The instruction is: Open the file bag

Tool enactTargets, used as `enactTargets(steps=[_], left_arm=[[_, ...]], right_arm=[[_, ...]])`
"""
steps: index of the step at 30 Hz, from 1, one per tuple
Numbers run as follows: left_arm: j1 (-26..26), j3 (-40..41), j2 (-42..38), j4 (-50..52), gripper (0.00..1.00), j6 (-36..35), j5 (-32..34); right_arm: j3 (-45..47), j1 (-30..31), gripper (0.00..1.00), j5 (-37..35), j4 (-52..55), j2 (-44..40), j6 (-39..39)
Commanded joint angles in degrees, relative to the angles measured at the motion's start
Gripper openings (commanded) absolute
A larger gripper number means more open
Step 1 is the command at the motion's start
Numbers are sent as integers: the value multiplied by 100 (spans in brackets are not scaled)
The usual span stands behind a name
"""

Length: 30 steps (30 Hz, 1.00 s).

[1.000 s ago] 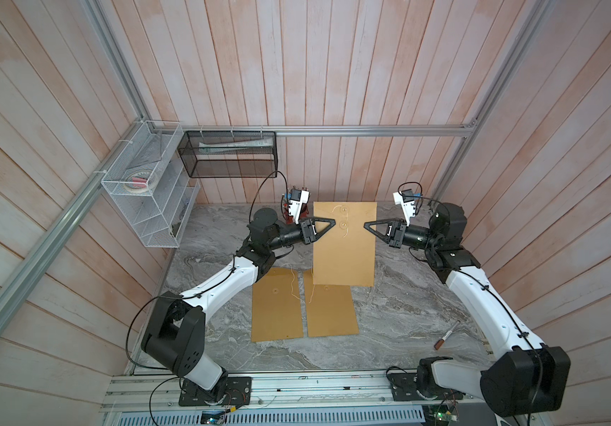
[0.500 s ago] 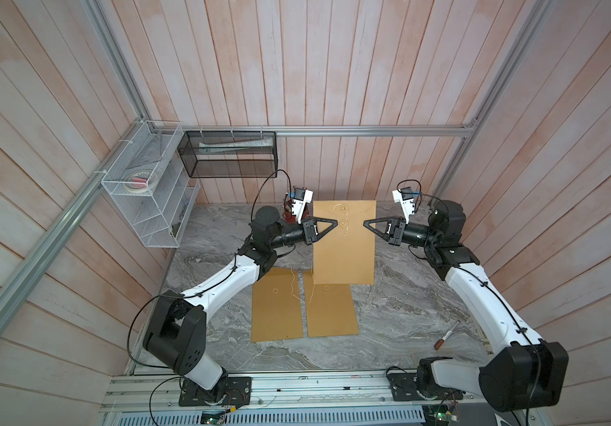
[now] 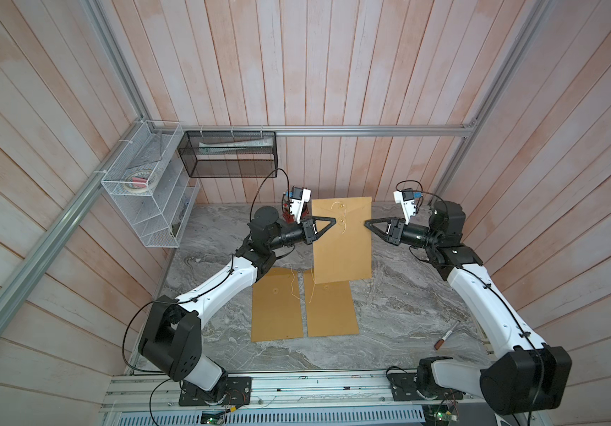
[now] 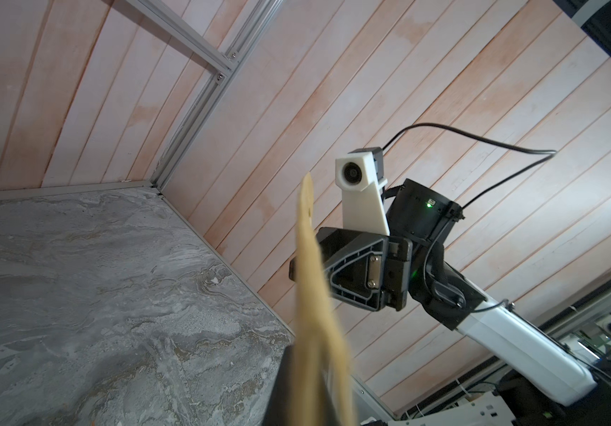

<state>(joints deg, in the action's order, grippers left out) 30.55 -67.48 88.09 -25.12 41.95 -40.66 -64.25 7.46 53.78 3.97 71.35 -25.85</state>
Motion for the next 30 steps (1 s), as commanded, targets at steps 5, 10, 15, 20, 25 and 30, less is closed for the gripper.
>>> enactTargets(steps=[5, 10, 15, 20, 25, 30], left_arm=[[-7, 22, -513, 952, 0, -750, 1217], [159, -11, -634, 1263, 0, -1033, 1739], [411, -56, -587, 1379, 0, -1215, 2167], [556, -54, -540, 1308, 0, -1234, 2330], [610, -25, -543, 1190, 0, -1207, 2355], [637, -13, -518, 1153, 0, -1198, 2361]], right_arm=[[-185, 61, 30, -1568, 948, -537, 359], [-279, 450, 30, -2299, 1189, -557, 380], [-457, 1082, 29, -2869, 1120, -345, 227], [-496, 1601, 24, -3081, 772, -108, 30], [-491, 1812, 22, -3093, 543, 110, -108], [-472, 1890, 22, -3000, 363, 219, -205]])
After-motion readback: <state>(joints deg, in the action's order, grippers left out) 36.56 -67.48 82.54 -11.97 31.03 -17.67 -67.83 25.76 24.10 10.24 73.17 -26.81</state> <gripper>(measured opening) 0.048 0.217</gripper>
